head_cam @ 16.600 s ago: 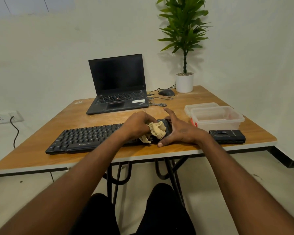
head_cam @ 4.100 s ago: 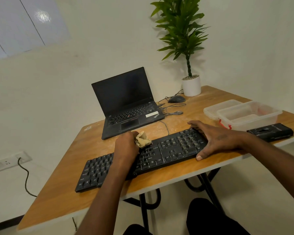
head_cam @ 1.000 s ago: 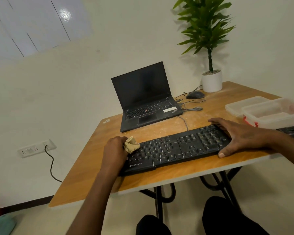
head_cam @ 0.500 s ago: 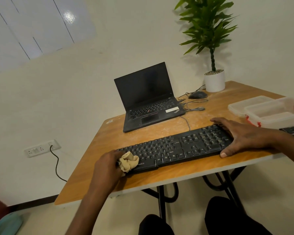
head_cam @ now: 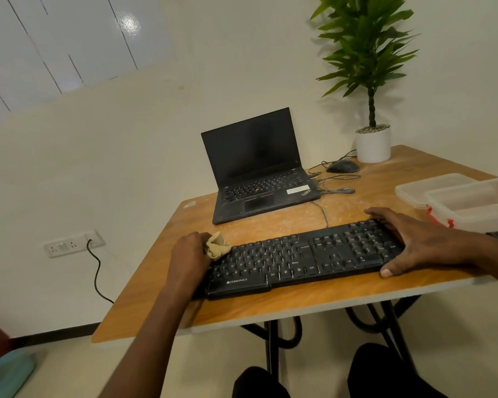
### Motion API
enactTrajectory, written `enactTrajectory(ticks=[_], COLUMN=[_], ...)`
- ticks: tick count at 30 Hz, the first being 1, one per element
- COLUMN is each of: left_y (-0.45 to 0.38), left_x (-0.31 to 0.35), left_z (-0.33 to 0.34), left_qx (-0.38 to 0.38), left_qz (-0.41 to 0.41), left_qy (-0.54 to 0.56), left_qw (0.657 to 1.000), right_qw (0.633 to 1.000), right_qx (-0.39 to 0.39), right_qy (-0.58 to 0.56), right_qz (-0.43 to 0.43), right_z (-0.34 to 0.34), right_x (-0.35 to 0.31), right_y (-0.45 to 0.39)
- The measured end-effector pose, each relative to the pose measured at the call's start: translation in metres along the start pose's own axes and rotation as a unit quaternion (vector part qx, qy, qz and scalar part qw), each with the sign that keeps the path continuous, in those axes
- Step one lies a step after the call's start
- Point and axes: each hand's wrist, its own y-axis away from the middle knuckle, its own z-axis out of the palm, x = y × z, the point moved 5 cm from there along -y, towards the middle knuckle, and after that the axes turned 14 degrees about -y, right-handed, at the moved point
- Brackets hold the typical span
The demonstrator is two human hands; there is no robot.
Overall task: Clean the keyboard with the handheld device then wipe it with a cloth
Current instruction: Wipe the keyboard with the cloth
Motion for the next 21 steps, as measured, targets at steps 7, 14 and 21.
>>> enactTrajectory(ticks=[7, 14, 21], left_y=[0.06, 0.049, 0.008], left_x=[-0.028, -0.028, -0.031], left_z=[-0.022, -0.015, 0.001], left_qx=[-0.048, -0.024, -0.004], left_qz=[0.002, -0.014, -0.053], left_qy=[0.027, 0.027, 0.006], left_qw=[0.998, 0.999, 0.999], right_qw=[1.0, 1.0, 1.0], right_qx=[0.003, 0.015, 0.022], right_qy=[-0.015, 0.003, 0.018], right_qz=[-0.008, -0.006, -0.008], right_z=[0.0, -0.001, -0.004], right_x=[0.001, 0.004, 0.009], right_y=[0.0, -0.005, -0.008])
